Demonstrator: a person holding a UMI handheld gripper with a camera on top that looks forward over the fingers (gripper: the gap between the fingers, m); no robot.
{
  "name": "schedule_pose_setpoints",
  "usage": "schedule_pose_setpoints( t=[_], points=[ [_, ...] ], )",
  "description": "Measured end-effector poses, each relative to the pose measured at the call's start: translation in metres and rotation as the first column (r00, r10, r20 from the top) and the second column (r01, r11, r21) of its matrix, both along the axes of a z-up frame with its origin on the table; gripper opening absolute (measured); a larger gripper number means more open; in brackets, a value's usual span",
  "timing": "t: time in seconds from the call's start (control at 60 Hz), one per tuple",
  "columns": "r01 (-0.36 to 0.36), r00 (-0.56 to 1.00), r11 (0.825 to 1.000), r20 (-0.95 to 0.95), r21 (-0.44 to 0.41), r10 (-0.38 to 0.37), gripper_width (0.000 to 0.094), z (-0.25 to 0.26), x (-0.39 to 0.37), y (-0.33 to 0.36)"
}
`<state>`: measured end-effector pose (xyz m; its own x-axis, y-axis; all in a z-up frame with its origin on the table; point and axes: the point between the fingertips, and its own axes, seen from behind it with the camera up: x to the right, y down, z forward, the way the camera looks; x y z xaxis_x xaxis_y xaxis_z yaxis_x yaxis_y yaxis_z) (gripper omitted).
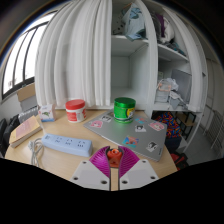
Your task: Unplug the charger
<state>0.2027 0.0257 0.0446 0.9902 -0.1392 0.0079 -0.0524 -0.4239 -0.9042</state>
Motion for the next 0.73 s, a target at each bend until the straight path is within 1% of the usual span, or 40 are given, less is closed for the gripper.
schedule_pose_setpoints(
  t=[0.067,0.15,0.183,0.233,0.3,0.35,0.383,0.417,0.45,0.467,0.483,0.5,0.55,0.733],
  points=[
    [-0.02,1.0,0.999,-0.003,-0.029,0.019,0.0095,-0.017,-0.002,0.004],
    [-0.019,1.0,0.997,-0.01,-0.074,0.018,0.0104,-0.034,-0.003,0.008],
    [-0.023,1.0,0.997,-0.022,-0.07,0.021,0.0117,-0.032,-0.004,0.009],
    [-0.024,0.999,0.998,-0.031,-0.065,0.022,0.0181,-0.03,-0.002,0.012],
    [-0.037,0.998,0.993,-0.05,-0.112,0.031,0.0273,-0.04,-0.005,0.009],
    [-0.046,0.996,0.993,-0.084,-0.111,0.037,0.0331,-0.04,-0.009,0.005],
    [-0.051,0.995,0.993,-0.096,-0.106,0.041,0.0411,-0.038,-0.01,0.003],
    [-0.06,0.993,0.994,-0.103,-0.095,0.05,0.0553,-0.034,-0.011,0.001],
    [-0.078,0.992,0.994,-0.107,-0.076,0.07,0.0723,-0.028,-0.013,-0.002],
    [-0.087,0.991,0.994,-0.108,-0.065,0.079,0.0793,-0.024,-0.014,-0.004],
    [-0.096,0.99,0.994,-0.11,-0.054,0.09,0.0843,-0.021,-0.015,-0.007],
    [-0.106,0.989,0.993,-0.112,-0.042,0.101,0.0858,-0.017,-0.016,-0.01],
    [-0.129,0.985,0.991,-0.118,-0.017,0.126,0.0828,-0.006,-0.019,-0.019],
    [-0.144,0.98,0.986,-0.126,0.079,0.153,0.0839,0.034,-0.003,-0.076]
  ],
)
